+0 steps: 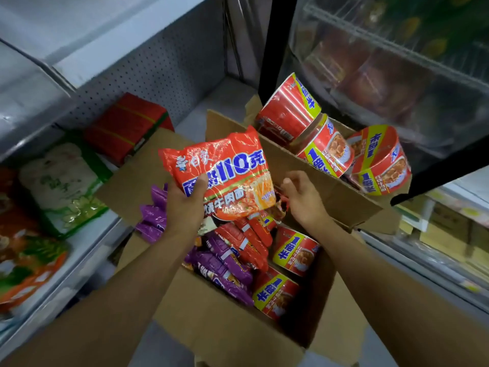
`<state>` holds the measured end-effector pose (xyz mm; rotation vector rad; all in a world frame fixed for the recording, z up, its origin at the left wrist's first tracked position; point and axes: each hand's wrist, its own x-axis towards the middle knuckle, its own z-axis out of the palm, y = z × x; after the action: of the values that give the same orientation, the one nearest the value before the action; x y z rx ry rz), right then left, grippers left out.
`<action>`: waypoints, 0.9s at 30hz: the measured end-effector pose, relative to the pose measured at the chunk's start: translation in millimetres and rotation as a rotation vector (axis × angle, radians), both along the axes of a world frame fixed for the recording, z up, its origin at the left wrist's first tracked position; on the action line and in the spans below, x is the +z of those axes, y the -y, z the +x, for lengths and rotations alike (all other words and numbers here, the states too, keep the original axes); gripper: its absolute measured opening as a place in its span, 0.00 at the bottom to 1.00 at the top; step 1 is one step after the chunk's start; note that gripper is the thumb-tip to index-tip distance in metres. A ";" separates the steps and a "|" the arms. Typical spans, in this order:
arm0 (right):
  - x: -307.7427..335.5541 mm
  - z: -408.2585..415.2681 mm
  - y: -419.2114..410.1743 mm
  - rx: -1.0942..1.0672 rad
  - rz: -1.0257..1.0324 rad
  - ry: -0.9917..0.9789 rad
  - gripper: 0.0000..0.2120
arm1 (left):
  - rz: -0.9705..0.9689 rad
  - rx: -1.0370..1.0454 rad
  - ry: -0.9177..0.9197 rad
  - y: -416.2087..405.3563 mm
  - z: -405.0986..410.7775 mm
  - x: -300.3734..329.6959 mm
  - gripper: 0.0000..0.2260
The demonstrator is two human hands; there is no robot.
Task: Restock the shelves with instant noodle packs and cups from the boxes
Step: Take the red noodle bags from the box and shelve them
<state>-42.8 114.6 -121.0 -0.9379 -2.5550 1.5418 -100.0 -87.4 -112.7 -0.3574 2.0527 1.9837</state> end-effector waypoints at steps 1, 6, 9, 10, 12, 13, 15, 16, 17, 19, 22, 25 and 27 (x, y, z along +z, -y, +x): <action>-8.5 -0.8 -2.9 0.051 0.132 0.027 0.16 | -0.005 0.032 -0.021 4.3 -4.8 0.2 0.17; -56.4 -9.1 -6.1 0.247 0.452 0.167 0.24 | -0.038 0.127 -0.087 22.0 -22.1 -7.6 0.05; -79.8 -17.5 -1.5 0.315 0.571 0.191 0.23 | -0.068 0.161 -0.103 28.7 -28.4 -19.1 0.06; -86.7 -19.8 0.1 0.325 0.602 0.201 0.22 | -0.080 0.165 -0.108 30.1 -30.5 -23.8 0.09; -99.5 -22.8 3.9 0.322 0.671 0.198 0.21 | -0.107 0.172 -0.121 32.1 -33.7 -31.9 0.11; -104.7 -24.4 5.5 0.306 0.716 0.195 0.20 | -0.121 0.173 -0.128 32.6 -34.6 -35.1 0.11; -113.7 -28.1 7.5 0.300 0.819 0.207 0.18 | -0.131 0.173 -0.135 33.9 -35.1 -40.5 0.11; -117.2 -30.0 8.2 0.301 0.856 0.225 0.17 | -0.128 0.171 -0.139 34.1 -34.6 -42.1 0.11; -120.6 -31.8 9.0 0.308 0.880 0.250 0.17 | -0.123 0.169 -0.142 34.3 -33.8 -43.9 0.11; -125.0 -35.3 9.1 0.329 0.959 0.301 0.18 | -0.112 0.159 -0.144 33.5 -31.6 -46.3 0.08; -125.5 -37.8 10.2 0.388 1.032 0.339 0.17 | -0.084 0.140 -0.149 31.5 -28.5 -48.7 0.07; -127.8 -33.5 5.0 0.377 1.064 0.329 0.19 | -0.083 0.143 -0.153 30.2 -26.3 -49.9 0.11; -117.3 -24.9 3.7 0.315 1.045 0.256 0.16 | -0.081 0.148 -0.156 29.5 -23.7 -48.6 0.13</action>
<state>-67.7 110.9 -238.3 -0.5983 -3.1205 -0.0727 -123.7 -116.8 -161.3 -0.3925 2.2678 2.0772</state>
